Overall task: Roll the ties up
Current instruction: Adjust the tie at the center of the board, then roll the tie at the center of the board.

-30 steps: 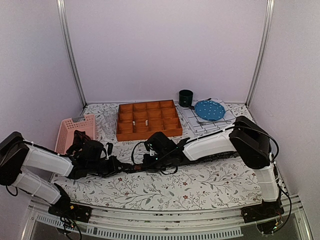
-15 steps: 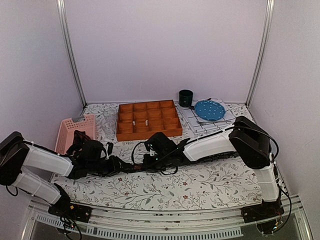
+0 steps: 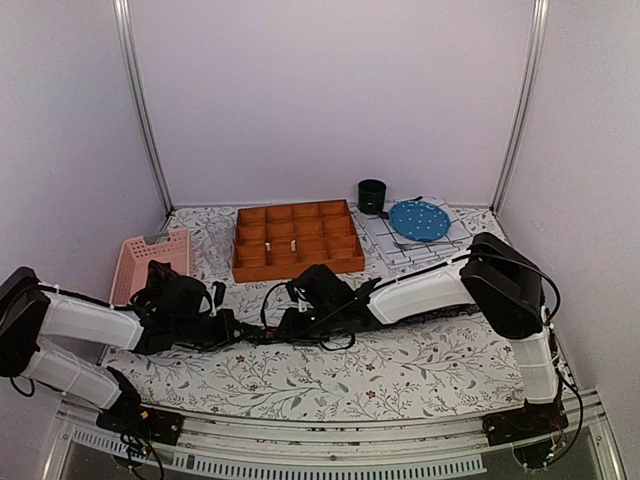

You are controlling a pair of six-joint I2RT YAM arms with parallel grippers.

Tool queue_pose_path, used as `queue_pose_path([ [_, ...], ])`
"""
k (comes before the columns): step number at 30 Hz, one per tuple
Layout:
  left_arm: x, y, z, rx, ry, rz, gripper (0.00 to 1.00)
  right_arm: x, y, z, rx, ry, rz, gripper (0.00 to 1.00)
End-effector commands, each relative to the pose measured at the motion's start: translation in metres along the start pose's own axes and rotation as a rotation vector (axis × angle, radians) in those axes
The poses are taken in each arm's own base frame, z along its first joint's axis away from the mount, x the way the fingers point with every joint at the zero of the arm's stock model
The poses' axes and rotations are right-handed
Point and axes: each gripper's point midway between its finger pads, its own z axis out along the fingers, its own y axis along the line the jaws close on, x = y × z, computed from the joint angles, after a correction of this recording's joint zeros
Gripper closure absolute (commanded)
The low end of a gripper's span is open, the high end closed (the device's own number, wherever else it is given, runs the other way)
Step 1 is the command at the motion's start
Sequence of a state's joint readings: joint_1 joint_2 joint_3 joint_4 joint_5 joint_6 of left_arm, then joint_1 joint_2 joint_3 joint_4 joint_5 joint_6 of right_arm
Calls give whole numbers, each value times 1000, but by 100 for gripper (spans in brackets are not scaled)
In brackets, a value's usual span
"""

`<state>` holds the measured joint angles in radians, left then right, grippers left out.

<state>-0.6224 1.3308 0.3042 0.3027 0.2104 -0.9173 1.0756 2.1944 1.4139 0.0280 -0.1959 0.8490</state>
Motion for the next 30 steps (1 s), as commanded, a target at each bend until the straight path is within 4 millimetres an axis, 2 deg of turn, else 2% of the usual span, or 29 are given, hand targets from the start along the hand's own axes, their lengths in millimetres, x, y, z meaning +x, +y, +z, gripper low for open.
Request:
queue_pose_path([
  [1,-17,2,-16,-108,-28,95,100,-43,70,-75,-107,-120,-61,68],
  [4,-25,4,-30,-182,-42,148,100,-59,92,-105,-148,-177,-85,65],
  [6,-31,7,-39,-235,-51,172,100,-67,97,-122,-152,-209,-90,64],
  [9,-35,12,-53,-314,-41,206,100,-76,93,-141,-125,-261,-102,63],
  [13,-35,14,-61,-367,-37,219,100,-84,58,-149,-41,-298,-82,64],
  [17,-35,15,-64,-423,-26,231,100,-88,2,-155,40,-319,-24,67],
  [21,-37,7,-60,-457,-19,282,100,-86,-44,-141,108,-282,5,76],
  [26,-40,-7,-51,-521,-1,368,100,-80,-75,-126,166,-253,3,80],
  [30,-39,-10,-39,-595,39,444,100,-73,-88,-117,171,-226,16,81],
])
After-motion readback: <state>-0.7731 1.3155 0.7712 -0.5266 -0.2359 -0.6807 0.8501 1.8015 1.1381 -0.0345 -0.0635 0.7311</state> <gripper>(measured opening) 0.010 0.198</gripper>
